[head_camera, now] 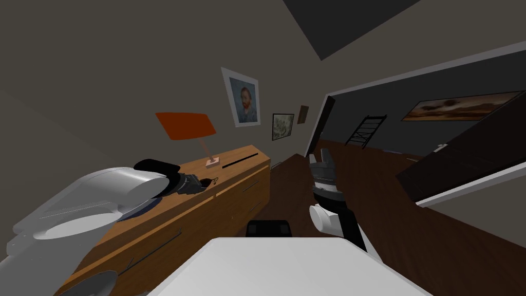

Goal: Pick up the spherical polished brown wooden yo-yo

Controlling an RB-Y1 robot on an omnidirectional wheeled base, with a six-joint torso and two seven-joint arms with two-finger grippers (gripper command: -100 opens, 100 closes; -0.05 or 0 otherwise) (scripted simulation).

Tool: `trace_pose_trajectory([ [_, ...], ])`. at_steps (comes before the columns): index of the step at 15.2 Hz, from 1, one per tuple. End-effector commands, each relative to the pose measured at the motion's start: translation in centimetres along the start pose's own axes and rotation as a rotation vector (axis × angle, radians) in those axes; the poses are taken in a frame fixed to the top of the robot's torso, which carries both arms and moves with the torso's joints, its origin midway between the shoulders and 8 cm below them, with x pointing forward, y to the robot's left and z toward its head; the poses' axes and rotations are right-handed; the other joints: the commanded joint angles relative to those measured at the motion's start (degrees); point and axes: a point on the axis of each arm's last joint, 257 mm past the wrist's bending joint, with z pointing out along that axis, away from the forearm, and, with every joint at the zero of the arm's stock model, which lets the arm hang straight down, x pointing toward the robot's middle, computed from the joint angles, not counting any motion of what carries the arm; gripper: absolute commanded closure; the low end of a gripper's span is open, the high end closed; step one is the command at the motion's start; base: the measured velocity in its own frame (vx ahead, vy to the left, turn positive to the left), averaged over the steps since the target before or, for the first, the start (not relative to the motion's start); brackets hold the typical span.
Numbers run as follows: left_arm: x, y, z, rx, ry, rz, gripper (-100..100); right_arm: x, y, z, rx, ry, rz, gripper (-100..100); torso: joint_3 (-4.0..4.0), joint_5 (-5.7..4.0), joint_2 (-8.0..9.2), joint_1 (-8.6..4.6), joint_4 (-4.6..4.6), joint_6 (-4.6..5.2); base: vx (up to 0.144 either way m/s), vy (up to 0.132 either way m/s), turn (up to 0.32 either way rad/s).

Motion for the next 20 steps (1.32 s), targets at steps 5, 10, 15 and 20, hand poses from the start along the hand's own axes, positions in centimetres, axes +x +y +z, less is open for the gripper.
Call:
trace_pose_trajectory([
  [5,-1.0,-0.2,0.3,-0.015,-0.037,-0.020,-100,0.0,0.0,0.0,0.000,0.000,0.000,0,0.02,0.00,0.03,-0.01,0.01,-0.01,0.010,0.008,-0.030],
  [10,-1.5,-0.8,2.2,-0.012,-0.038,-0.022,-100,0.0,0.0,0.0,0.000,0.000,0.000,0,0.05,-0.02,0.09,-0.14,0.02,0.00,-0.006,-0.023,-0.012],
  [15,-1.4,-0.8,1.8,-0.012,-0.037,-0.021,100,0.0,0.0,0.0,0.000,0.000,0.000,0,0.04,0.00,0.08,-0.05,0.01,-0.01,-0.001,-0.003,-0.001],
  [20,-0.9,0.0,-0.2,-0.015,-0.037,-0.019,100,0.0,0.0,0.0,0.000,0.000,0.000,0,0.06,-0.02,0.09,0.02,0.04,-0.02,0.004,0.020,0.011],
])
